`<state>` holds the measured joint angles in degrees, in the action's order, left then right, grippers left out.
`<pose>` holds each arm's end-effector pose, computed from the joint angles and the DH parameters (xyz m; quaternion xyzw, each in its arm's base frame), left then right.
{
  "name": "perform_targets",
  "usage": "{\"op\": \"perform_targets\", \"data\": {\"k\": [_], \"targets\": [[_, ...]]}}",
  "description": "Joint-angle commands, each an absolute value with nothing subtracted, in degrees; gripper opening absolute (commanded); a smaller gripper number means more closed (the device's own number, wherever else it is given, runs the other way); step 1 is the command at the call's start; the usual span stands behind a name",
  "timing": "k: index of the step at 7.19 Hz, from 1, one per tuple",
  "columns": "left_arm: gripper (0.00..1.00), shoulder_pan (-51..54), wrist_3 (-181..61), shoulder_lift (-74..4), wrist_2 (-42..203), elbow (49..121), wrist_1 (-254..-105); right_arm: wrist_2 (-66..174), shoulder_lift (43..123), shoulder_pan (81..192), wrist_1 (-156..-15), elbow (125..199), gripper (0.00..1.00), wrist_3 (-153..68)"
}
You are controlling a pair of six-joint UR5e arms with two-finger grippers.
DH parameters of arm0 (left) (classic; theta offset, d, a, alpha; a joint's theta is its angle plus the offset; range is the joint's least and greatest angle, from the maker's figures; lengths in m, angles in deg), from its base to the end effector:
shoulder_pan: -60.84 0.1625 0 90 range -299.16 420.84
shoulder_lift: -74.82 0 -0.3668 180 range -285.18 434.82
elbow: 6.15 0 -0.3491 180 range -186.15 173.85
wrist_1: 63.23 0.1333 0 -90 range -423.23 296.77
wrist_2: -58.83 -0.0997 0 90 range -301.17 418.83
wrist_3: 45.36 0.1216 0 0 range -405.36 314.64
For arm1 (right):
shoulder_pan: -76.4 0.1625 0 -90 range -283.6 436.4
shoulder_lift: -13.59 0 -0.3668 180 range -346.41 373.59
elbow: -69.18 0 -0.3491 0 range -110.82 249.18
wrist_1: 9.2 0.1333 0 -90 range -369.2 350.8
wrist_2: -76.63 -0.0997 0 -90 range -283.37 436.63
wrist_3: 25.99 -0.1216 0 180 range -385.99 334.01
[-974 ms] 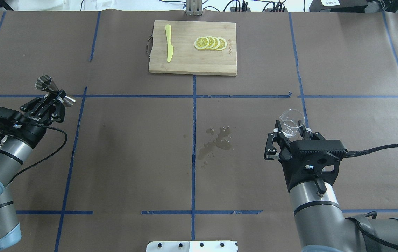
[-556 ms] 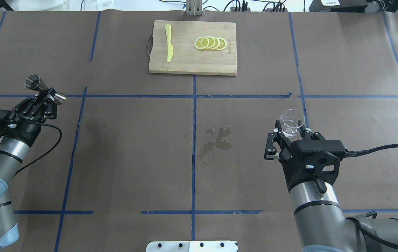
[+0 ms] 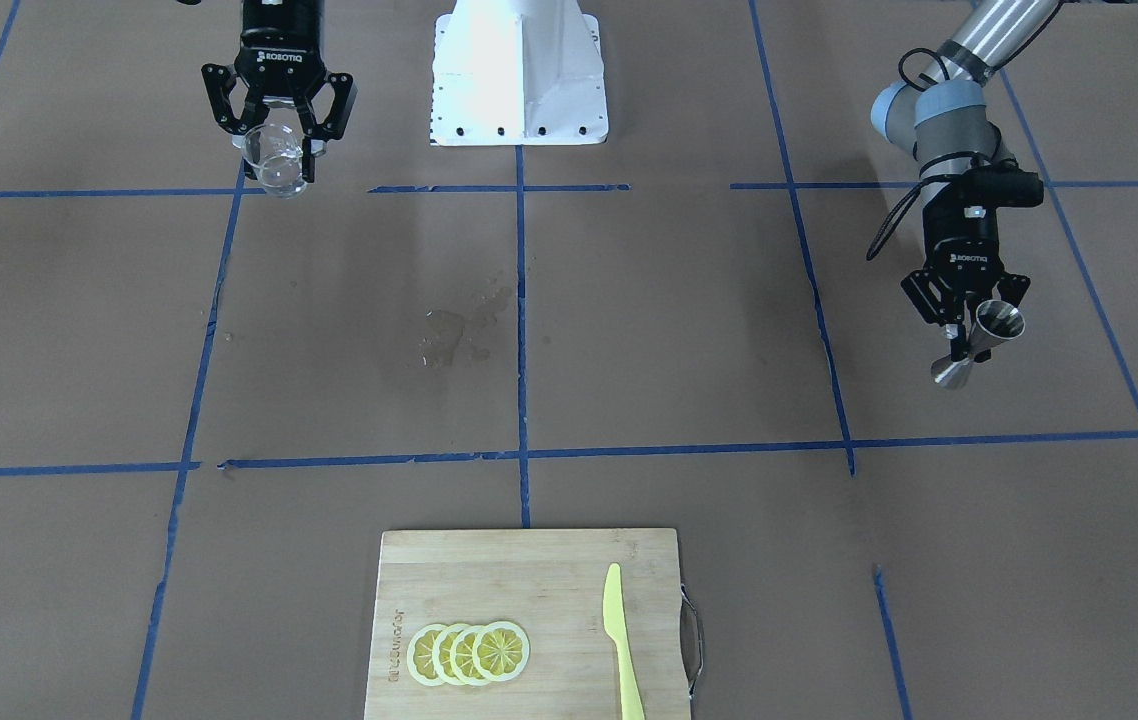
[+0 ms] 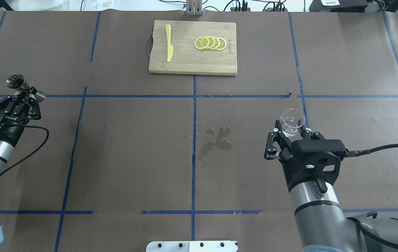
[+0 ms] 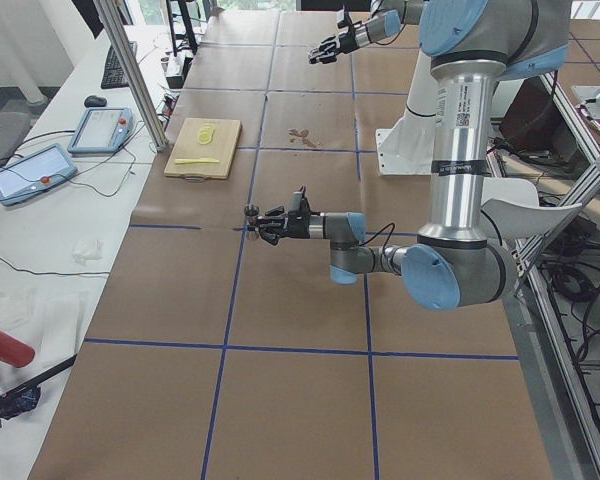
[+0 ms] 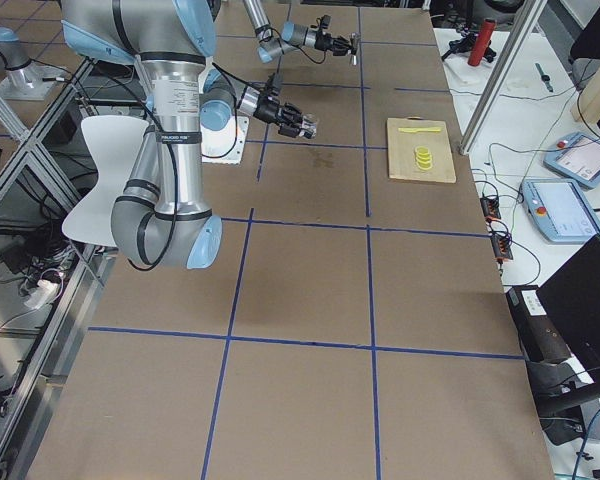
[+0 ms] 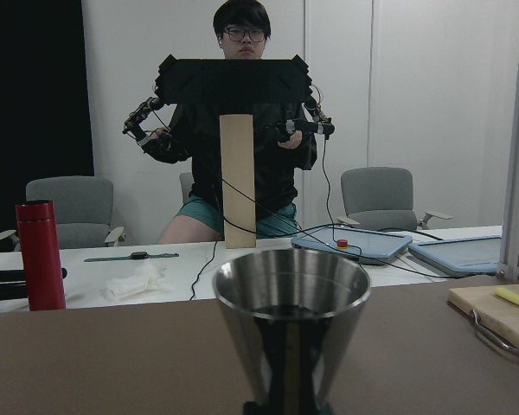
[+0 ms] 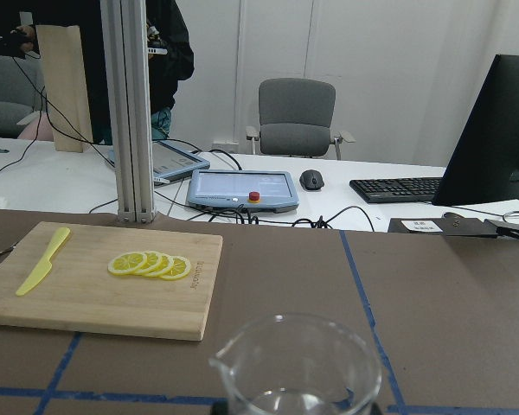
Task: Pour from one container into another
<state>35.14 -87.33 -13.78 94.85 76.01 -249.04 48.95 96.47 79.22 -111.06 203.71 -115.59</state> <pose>0.2716 -0.3878 0.4900 0.6308 0.2906 -0.1797 0.6966 -0.3625 -0.2591 0.2323 0.4945 -0.2774 0.1930 0.8008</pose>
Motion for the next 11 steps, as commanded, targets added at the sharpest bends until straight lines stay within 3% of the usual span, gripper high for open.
{"op": "perform_targets", "data": {"k": [1,11], "targets": [[0.00,35.17,-87.10,-9.13,94.60,79.28,-249.29,48.95,96.38,79.22,-111.06,203.66,0.00,-115.55],[0.00,47.03,-104.50,-4.10,86.79,76.73,-249.29,49.04,95.77,79.04,-111.06,202.95,0.00,-115.64]]}}
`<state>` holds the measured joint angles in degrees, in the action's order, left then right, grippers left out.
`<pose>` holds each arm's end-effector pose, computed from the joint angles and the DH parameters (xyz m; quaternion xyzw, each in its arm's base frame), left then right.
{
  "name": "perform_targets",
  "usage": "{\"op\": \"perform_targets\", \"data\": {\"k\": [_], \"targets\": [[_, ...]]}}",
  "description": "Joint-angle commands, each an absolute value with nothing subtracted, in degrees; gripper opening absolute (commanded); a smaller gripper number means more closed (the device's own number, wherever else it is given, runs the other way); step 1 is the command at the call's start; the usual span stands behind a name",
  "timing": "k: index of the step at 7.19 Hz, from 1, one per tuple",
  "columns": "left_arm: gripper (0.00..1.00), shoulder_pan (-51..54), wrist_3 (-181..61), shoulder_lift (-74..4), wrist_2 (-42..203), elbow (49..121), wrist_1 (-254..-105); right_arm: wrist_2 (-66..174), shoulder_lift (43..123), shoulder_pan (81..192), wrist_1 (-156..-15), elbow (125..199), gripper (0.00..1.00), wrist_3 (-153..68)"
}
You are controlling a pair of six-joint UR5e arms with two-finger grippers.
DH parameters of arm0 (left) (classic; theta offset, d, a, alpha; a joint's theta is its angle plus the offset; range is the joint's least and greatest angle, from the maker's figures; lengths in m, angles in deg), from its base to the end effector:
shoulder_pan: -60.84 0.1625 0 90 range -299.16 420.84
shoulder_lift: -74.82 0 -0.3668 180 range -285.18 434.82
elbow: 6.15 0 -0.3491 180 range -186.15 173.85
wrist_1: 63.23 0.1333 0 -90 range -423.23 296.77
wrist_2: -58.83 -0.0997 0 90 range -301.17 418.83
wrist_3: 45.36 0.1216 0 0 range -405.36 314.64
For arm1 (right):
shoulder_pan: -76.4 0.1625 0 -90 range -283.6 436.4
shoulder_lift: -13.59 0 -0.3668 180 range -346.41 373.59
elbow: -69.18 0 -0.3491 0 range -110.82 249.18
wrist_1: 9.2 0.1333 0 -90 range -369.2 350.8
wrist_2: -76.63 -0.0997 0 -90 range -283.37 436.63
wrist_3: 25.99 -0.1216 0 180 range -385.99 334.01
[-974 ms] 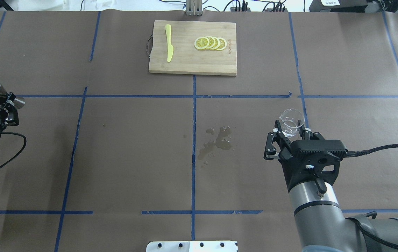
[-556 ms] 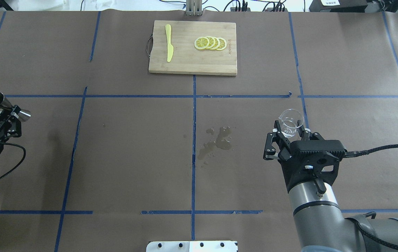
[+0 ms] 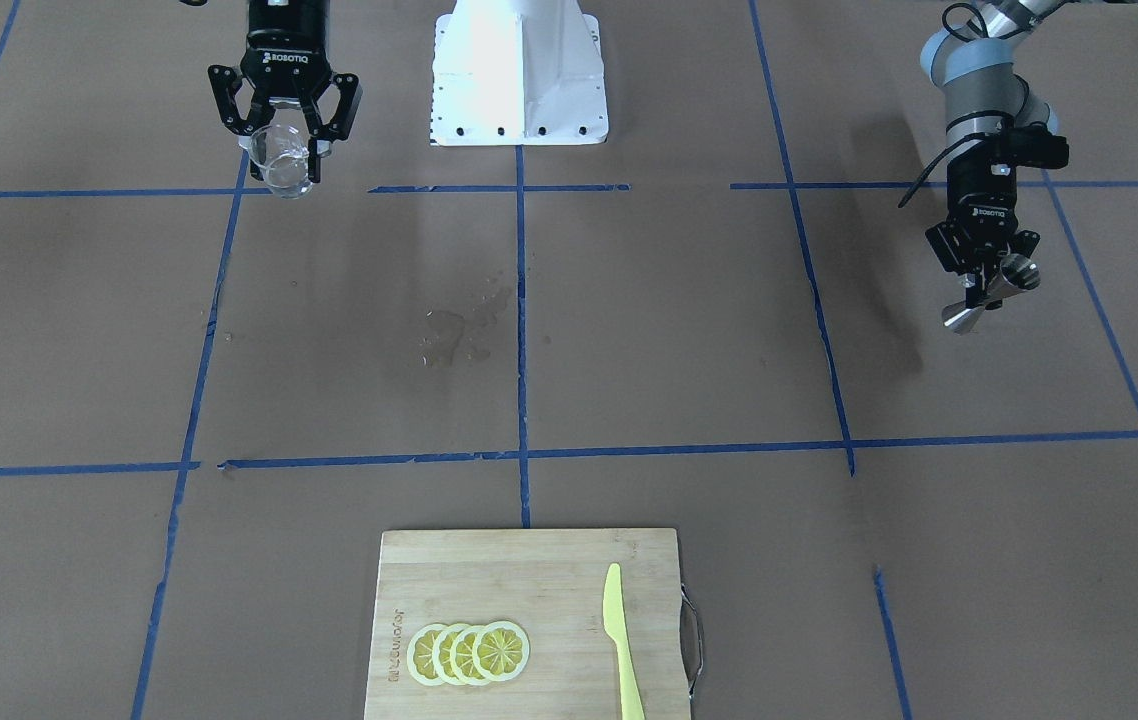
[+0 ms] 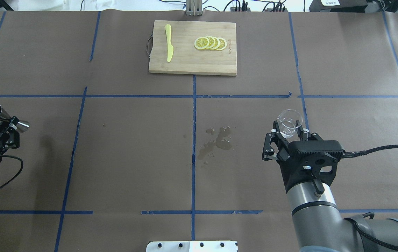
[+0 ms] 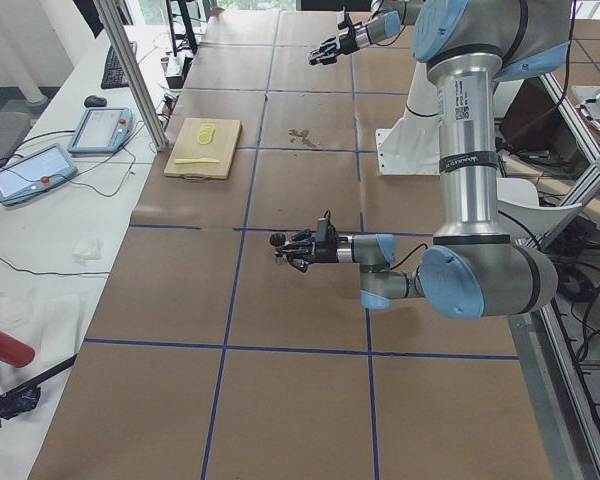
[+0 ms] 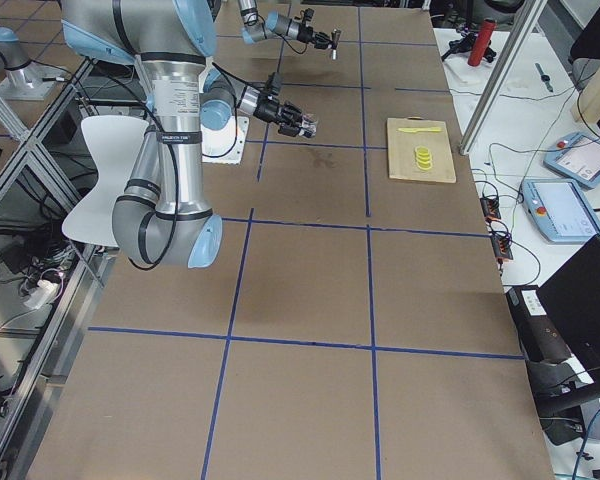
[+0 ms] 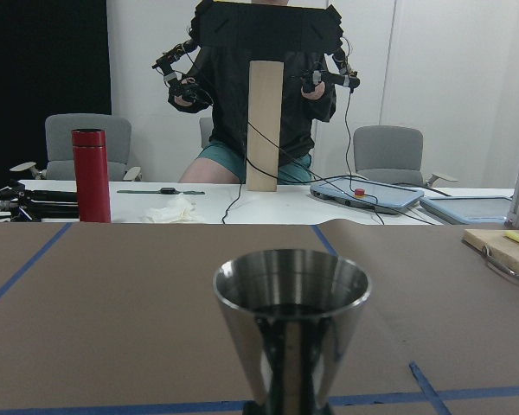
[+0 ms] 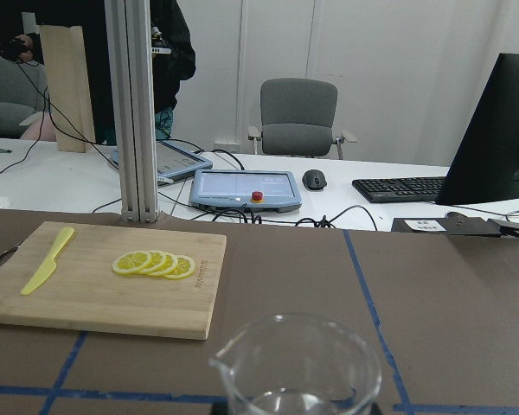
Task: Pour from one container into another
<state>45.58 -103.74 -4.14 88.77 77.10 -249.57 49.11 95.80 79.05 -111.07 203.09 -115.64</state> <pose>0.2666 -0.3201 0.5435 0.5735 0.3487 -0.2182 0.7085 -0.3671 -0.2584 0.2312 0.4951 -0.2784 0.1928 0.8002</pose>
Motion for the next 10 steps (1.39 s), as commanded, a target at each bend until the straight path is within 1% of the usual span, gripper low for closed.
{"op": "perform_targets", "data": {"k": [1,10], "targets": [[0.00,47.73,-104.51,-4.10,86.61,76.12,-248.59,49.04,95.77,79.04,-111.06,202.69,0.00,-115.64],[0.00,49.41,-104.69,-3.84,90.91,74.53,-247.71,48.95,95.68,78.95,-111.06,202.34,0.00,-115.64]]}}
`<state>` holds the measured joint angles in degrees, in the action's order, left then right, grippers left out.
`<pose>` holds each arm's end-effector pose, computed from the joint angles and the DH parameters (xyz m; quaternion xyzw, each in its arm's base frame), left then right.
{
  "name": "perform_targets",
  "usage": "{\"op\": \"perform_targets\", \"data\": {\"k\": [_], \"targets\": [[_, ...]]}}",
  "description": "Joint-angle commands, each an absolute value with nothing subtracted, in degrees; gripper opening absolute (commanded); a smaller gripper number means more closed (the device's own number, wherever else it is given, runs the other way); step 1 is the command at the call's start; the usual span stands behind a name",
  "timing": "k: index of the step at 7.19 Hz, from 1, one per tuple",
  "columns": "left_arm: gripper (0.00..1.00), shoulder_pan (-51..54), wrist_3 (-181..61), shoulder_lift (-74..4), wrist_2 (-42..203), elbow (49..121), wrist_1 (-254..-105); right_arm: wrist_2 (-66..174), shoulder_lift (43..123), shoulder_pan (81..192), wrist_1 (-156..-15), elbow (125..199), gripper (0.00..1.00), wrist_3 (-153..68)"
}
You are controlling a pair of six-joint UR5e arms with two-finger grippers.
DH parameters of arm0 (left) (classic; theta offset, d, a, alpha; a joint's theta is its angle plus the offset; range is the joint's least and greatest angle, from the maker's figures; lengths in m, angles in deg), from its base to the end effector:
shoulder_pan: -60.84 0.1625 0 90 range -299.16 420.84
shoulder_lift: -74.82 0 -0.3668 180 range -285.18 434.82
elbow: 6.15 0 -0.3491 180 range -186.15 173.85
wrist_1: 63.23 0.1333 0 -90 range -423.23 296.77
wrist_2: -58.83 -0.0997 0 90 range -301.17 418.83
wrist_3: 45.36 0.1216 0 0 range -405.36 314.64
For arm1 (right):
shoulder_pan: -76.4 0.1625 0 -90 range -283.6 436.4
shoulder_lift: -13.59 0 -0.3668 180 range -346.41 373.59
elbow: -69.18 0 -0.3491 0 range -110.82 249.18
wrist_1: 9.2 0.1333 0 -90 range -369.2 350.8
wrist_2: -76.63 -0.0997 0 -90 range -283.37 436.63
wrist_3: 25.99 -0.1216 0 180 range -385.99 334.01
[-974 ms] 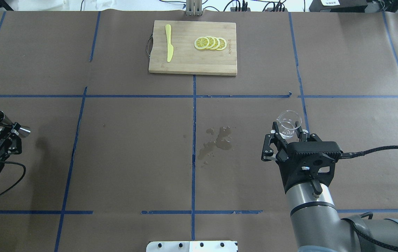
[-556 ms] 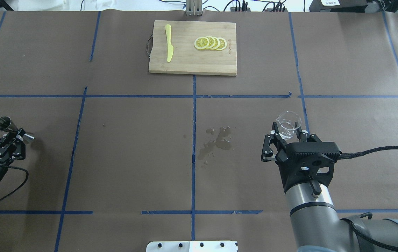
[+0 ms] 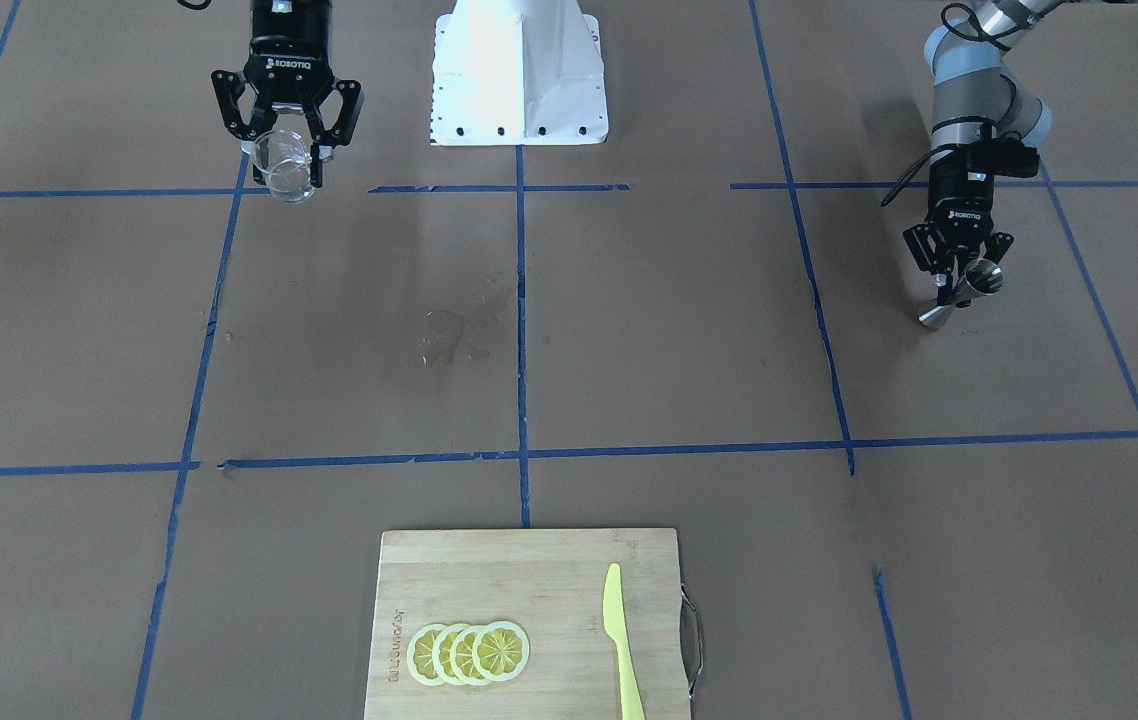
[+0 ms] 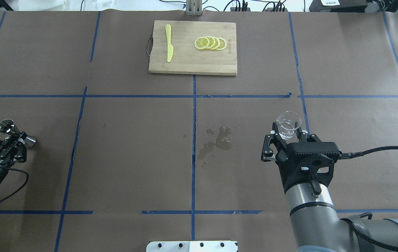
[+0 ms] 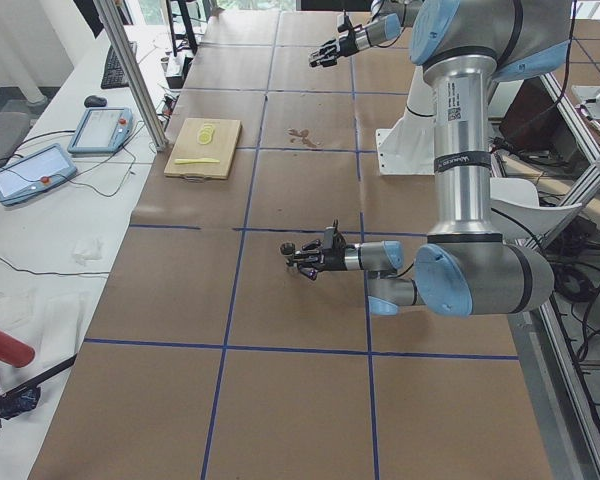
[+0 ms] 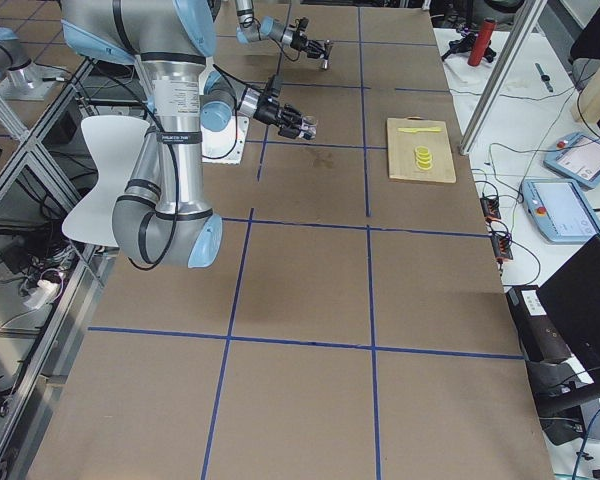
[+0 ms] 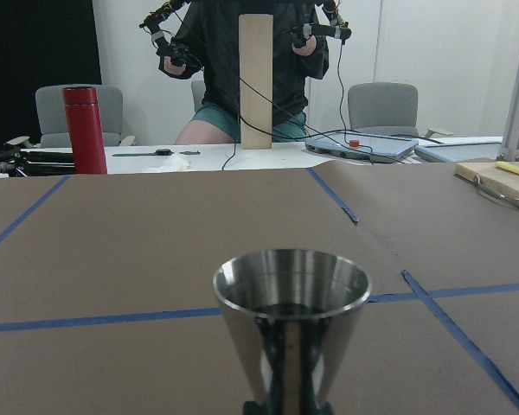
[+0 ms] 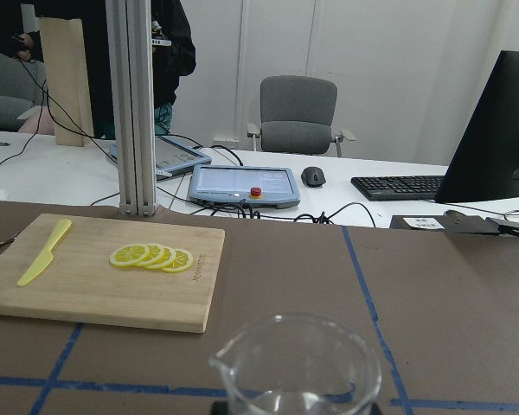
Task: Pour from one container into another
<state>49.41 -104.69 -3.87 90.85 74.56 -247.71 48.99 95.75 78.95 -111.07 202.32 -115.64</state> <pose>0.2908 -0.3000 0.5671 0.5503 0.3515 -0.1703 0.7380 -0.3717 -0.2578 0.2355 0.4950 -0.2739 0.1887 0.8027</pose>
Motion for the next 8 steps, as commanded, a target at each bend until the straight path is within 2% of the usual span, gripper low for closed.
{"op": "perform_targets", "data": {"k": [1,4,5,8], "targets": [[0.00,49.50,-104.69,-3.84,90.91,74.53,-247.71,48.95,95.68,78.95,-111.06,202.34,0.00,-115.64],[0.00,49.94,-104.69,-2.88,91.00,74.53,-247.71,48.95,95.59,78.95,-111.06,202.42,0.00,-115.64],[0.99,50.11,-104.77,-2.87,91.00,74.53,-247.88,48.95,95.51,78.95,-111.06,202.51,0.00,-115.64],[1.00,50.64,-104.77,-2.78,91.44,74.53,-248.23,48.95,95.42,78.95,-111.06,202.51,0.00,-115.64]]}}
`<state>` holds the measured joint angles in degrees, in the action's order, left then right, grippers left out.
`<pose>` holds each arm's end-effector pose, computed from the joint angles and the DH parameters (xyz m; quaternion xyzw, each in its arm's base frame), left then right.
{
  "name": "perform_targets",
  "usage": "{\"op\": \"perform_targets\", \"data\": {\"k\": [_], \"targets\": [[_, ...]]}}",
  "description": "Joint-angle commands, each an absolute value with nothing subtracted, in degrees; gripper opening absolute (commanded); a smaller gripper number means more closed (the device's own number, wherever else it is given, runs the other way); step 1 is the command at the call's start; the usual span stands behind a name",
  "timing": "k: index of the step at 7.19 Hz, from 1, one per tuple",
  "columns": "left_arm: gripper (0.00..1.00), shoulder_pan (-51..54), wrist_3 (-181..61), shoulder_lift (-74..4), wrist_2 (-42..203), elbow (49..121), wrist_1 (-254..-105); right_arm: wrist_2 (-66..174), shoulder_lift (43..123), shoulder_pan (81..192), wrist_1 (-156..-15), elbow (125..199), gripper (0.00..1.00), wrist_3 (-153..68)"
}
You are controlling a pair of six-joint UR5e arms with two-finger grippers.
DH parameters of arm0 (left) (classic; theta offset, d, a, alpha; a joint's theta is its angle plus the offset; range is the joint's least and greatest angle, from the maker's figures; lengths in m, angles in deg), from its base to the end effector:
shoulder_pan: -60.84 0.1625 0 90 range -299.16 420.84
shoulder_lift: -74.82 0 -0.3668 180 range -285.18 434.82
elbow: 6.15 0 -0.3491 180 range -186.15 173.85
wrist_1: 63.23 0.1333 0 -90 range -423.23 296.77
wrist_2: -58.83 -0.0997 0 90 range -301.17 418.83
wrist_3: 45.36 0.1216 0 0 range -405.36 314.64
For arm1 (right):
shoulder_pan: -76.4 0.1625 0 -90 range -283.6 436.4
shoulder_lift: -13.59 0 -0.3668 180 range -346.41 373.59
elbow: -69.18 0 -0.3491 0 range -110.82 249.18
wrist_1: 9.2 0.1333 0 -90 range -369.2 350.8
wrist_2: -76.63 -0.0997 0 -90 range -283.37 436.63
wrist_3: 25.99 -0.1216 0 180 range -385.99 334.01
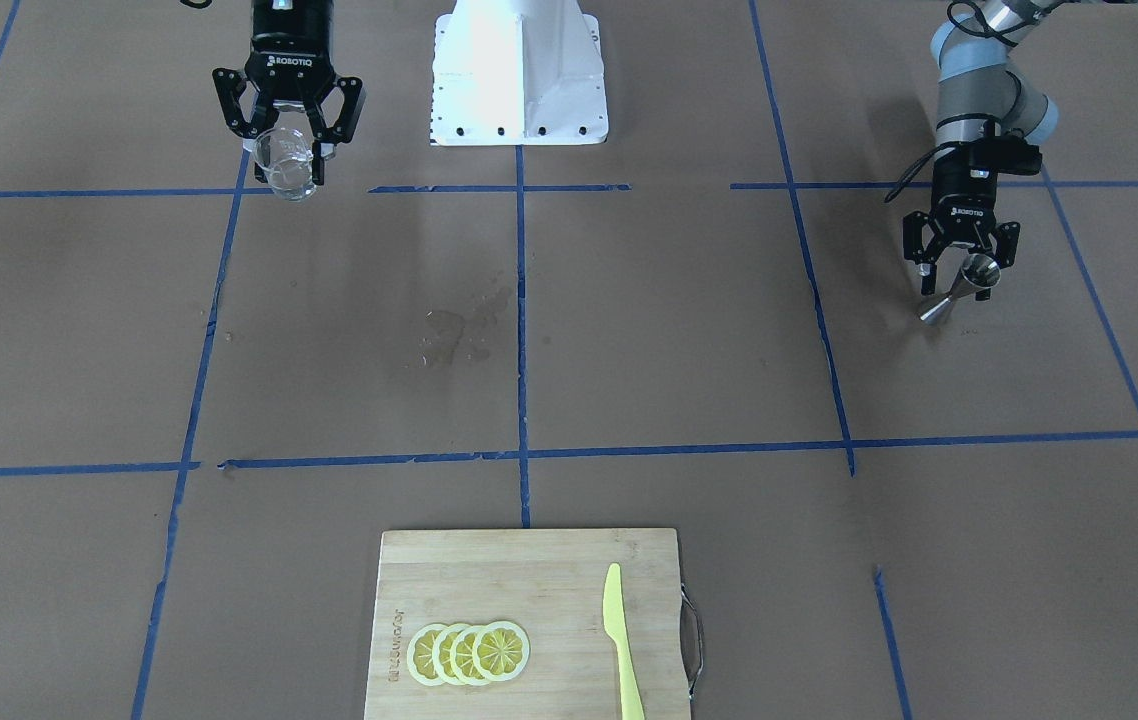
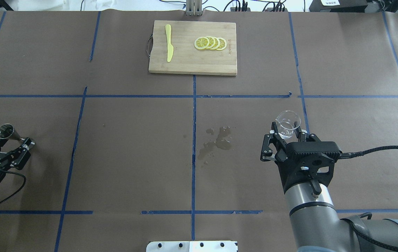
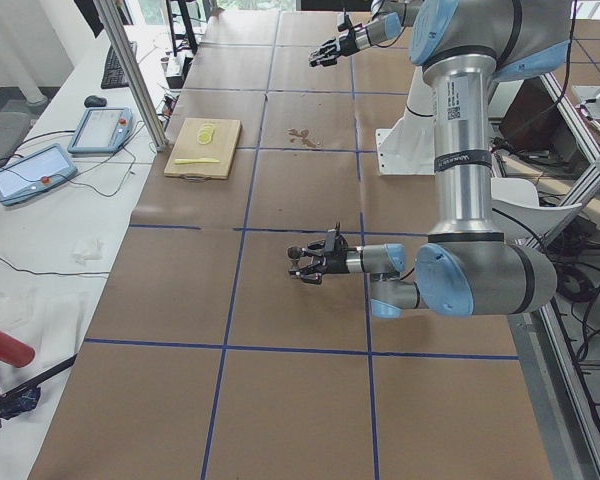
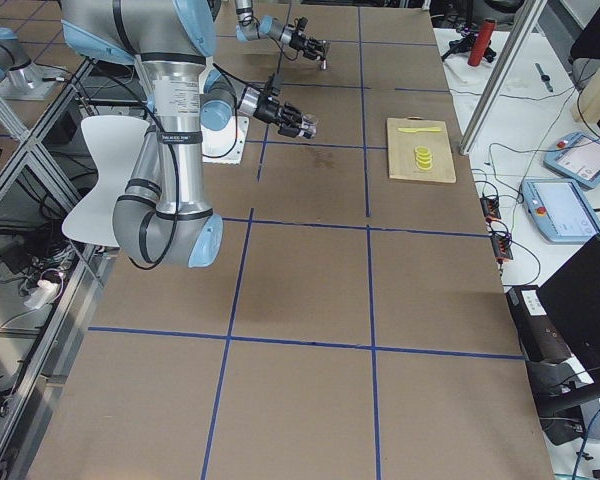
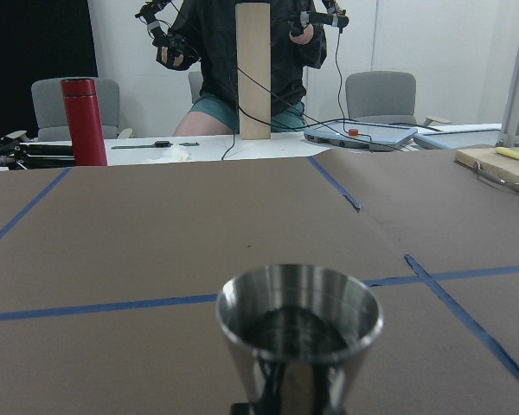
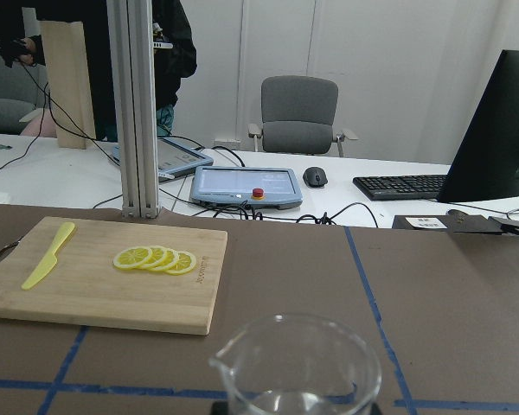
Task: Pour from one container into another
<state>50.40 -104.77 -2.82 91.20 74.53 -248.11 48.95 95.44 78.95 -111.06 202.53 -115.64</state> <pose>0.2887 -0.2932 0.5731 0.5455 0.3537 -0.1599 0.7428 -0.3710 -0.2577 0.2323 0.4940 -0.2777 0.1909 0.8015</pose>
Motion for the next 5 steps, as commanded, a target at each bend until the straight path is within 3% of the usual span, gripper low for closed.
{"op": "perform_targets", "data": {"k": [1,5], "targets": [[1.00,51.08,-104.77,-2.78,91.44,74.53,-248.32,48.95,95.42,78.95,-111.06,202.51,0.00,-115.64],[1.00,55.47,-107.76,-1.03,90.92,74.53,-249.11,48.95,95.42,78.95,-111.06,202.51,0.00,-115.64]]}}
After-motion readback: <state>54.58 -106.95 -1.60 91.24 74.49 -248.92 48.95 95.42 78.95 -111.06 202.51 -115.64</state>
